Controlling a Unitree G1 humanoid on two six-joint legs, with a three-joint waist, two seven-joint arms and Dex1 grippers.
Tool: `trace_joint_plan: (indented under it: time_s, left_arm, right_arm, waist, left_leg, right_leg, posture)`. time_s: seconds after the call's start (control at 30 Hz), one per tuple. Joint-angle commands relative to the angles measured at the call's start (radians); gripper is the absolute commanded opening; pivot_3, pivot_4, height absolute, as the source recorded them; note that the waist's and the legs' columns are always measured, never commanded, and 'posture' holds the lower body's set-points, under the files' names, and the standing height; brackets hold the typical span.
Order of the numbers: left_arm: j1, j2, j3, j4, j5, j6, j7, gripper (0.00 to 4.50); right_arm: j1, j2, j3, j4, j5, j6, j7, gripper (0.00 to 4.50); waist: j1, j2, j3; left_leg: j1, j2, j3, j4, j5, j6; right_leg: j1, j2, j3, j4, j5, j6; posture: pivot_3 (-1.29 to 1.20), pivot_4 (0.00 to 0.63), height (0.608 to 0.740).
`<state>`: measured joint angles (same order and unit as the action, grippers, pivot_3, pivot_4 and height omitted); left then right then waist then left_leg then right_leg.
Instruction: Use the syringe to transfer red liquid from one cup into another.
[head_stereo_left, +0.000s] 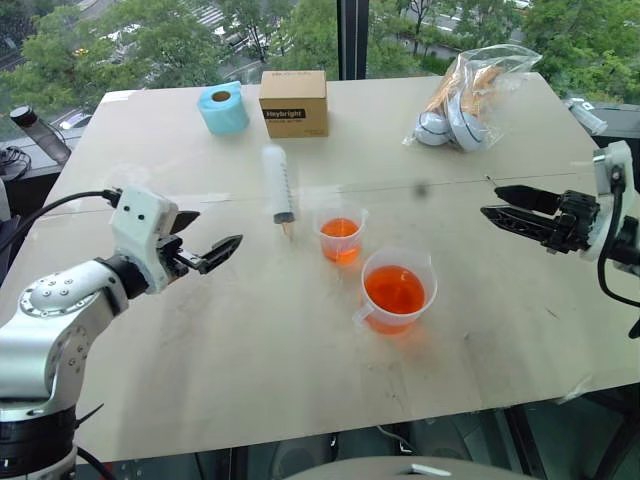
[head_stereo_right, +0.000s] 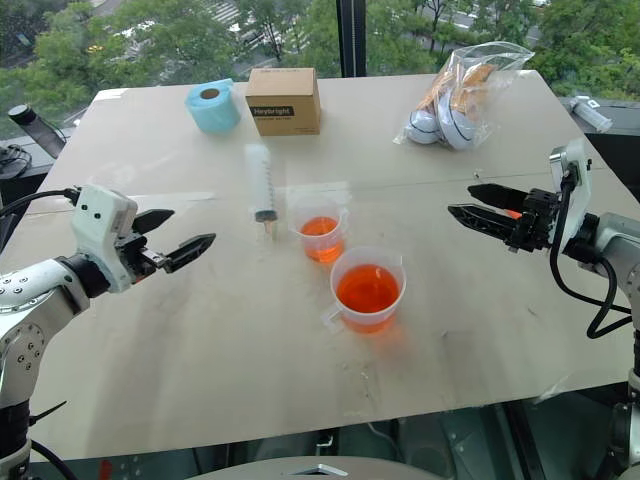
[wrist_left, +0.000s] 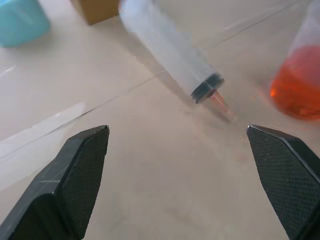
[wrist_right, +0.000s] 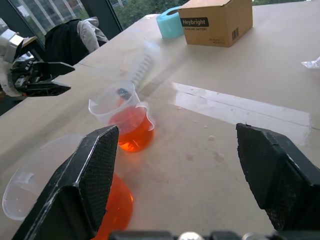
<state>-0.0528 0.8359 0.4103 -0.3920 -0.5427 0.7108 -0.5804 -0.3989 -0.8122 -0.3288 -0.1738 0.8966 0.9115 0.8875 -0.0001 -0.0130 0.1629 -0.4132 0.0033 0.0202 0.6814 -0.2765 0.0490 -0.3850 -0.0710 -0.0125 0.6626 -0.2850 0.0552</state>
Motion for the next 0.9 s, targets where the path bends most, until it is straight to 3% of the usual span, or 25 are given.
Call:
trace_joint_plan:
  time_s: [0.03, 0.17, 0.43, 0.47, 0.53, 0.67, 0.9]
  left_arm:
    - [-0.033, -0.026, 0.044, 0.001, 0.010, -0.072, 0.012, 4.45]
    - [0.022, -0.053, 0.068, -0.025, -0.013, -0.098, -0.031, 4.45]
    - [0.361, -0.218, 0.091, -0.147, -0.063, -0.218, -0.137, 4.45]
    - [0.409, -0.241, 0.072, -0.163, -0.056, -0.238, -0.149, 4.50]
    - [0.480, -0.275, 0.010, -0.166, 0.032, -0.303, -0.133, 4.50]
    - [0.535, -0.313, -0.075, -0.165, 0.141, -0.374, -0.088, 4.50]
    - [0.561, -0.320, -0.144, -0.175, 0.182, -0.383, -0.070, 4.50]
  right_arm:
    - [0.000, -0.011, -0.025, -0.019, 0.005, -0.015, -0.002, 3.96]
    - [0.074, -0.021, 0.000, -0.018, -0.080, -0.092, 0.020, 3.96]
    - [0.342, 0.009, 0.063, 0.102, -0.321, -0.485, 0.186, 3.96]
    - [0.354, 0.019, 0.053, 0.130, -0.315, -0.496, 0.196, 4.49]
    - [0.382, 0.038, 0.040, 0.182, -0.335, -0.559, 0.208, 4.49]
    - [0.420, 0.074, 0.042, 0.301, -0.455, -0.807, 0.187, 4.49]
    - [0.442, 0.098, 0.040, 0.375, -0.450, -0.889, 0.213, 4.49]
  waist:
    - [0.001, 0.000, 0.000]
    - [0.006, 0.000, 0.000]
    - [0.007, 0.000, 0.000]
    - [0.007, 0.000, -0.001]
    - [0.007, 0.000, 0.000]
    - [0.014, 0.001, -0.003]
    - [0.012, 0.006, -0.006]
  left_leg:
    - [0.000, 0.000, 0.000, 0.000, 0.000, 0.000]
    - [-0.002, 0.000, 0.000, -0.001, 0.000, 0.000]
    - [-0.001, 0.000, 0.002, -0.005, 0.000, 0.000]
    - [0.000, 0.000, 0.002, -0.004, 0.000, 0.000]
    - [0.005, 0.000, 0.002, -0.004, 0.000, 0.000]
    - [0.016, 0.000, 0.002, -0.009, -0.003, 0.004]
    - [0.016, 0.000, 0.003, -0.009, -0.003, 0.004]
  right_leg:
    - [0.000, 0.000, 0.000, 0.000, 0.000, 0.000]
    - [-0.001, -0.001, 0.000, -0.002, 0.000, 0.000]
    - [-0.001, -0.002, 0.001, -0.004, 0.000, 0.000]
    - [-0.001, -0.002, 0.001, -0.003, 0.000, 0.000]
    - [0.004, -0.002, 0.002, -0.002, 0.000, -0.001]
    - [0.013, -0.003, 0.002, -0.004, -0.001, -0.002]
    - [0.013, -0.003, 0.003, -0.005, -0.001, -0.002]
  posture:
    - [0.00, 0.150, 0.740]
    - [0.00, 0.150, 0.740]
    - [0.00, 0.150, 0.740]
    - [0.00, 0.150, 0.740]
    - [0.00, 0.150, 0.740]
    - [0.00, 0.150, 0.740]
    - [0.00, 0.150, 0.740]
